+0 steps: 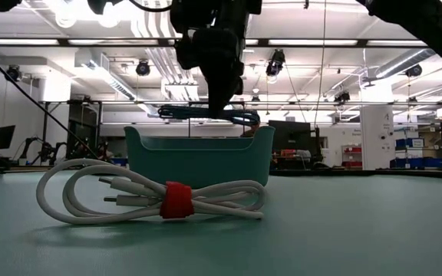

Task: Pick and place USB-C Cables
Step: Put the blue charger cable into the green bin

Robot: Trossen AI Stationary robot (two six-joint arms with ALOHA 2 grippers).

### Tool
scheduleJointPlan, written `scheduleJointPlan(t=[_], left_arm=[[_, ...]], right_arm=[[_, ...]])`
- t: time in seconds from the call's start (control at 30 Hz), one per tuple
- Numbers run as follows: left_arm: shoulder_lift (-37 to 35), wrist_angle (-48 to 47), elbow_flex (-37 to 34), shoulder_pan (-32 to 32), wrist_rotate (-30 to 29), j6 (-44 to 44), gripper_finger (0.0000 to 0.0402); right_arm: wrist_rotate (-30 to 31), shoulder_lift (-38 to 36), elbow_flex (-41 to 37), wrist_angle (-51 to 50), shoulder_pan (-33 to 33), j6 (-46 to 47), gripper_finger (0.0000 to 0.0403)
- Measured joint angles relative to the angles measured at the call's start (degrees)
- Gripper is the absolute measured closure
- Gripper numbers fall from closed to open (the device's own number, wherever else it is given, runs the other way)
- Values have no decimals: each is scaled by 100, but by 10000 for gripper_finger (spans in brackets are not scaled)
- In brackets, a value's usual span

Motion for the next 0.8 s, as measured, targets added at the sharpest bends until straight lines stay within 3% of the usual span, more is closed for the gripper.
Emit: scheduleJointPlan(t=[0.8], left_arm=[[-13,6,-1,0,-3,2,190]], right_arm=[[2,234,-63,203,267,-234,379]])
